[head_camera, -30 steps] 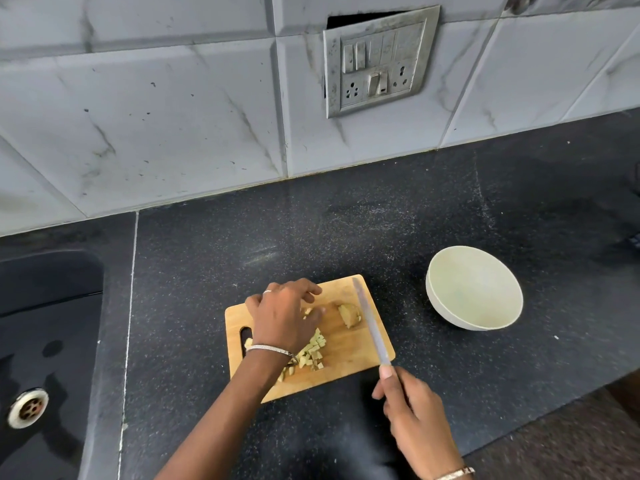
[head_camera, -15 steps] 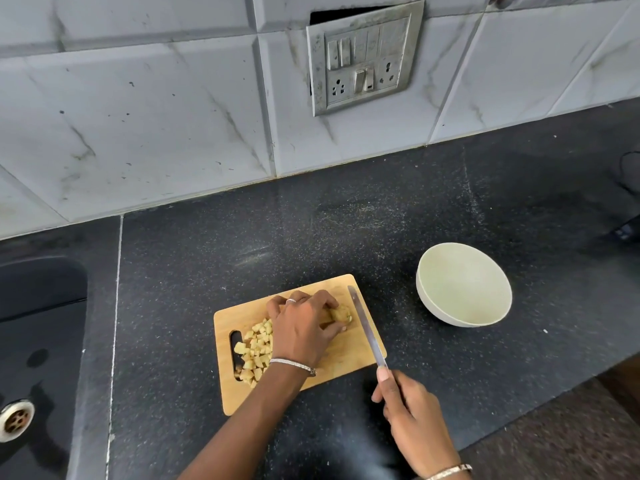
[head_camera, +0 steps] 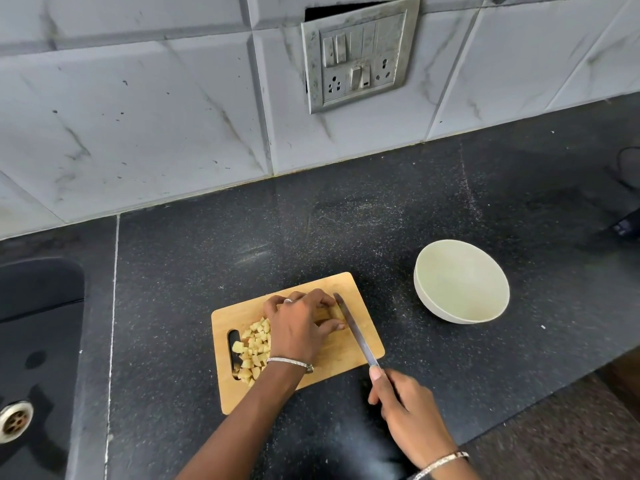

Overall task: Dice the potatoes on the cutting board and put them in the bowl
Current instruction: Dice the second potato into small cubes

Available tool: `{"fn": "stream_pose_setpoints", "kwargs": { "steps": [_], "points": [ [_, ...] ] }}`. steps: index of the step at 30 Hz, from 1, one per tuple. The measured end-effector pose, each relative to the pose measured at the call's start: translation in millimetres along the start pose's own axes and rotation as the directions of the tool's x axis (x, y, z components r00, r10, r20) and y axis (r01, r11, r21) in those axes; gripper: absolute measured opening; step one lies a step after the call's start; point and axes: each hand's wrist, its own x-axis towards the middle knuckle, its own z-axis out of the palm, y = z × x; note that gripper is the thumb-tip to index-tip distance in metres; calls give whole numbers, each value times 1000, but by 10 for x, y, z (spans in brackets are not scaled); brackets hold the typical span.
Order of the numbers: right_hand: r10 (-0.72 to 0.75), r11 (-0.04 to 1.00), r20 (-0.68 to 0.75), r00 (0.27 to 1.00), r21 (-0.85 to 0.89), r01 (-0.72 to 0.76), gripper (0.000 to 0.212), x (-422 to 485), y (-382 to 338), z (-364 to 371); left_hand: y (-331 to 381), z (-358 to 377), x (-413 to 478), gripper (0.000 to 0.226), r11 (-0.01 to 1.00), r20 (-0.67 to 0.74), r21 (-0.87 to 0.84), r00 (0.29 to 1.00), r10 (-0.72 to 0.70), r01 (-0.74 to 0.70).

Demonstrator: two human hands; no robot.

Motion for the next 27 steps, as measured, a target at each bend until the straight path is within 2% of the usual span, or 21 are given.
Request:
{"fn": "stream_pose_setpoints", "kwargs": {
  "steps": [8, 22, 27],
  "points": [
    [-32, 992, -44, 999, -121, 26, 45, 1, -29, -48, -20, -19, 7, 33, 1000, -8, -7, 1000, 21, -21],
    [-28, 996, -6, 1000, -86, 27, 47, -28, -82, -16, -62, 40, 6, 34, 999, -28, -46, 1000, 6, -7],
    [-39, 989, -35, 999, -145, 33, 47, -4, -45, -3, -59, 17, 12, 33, 999, -24, -48, 999, 24, -25]
  ]
}}
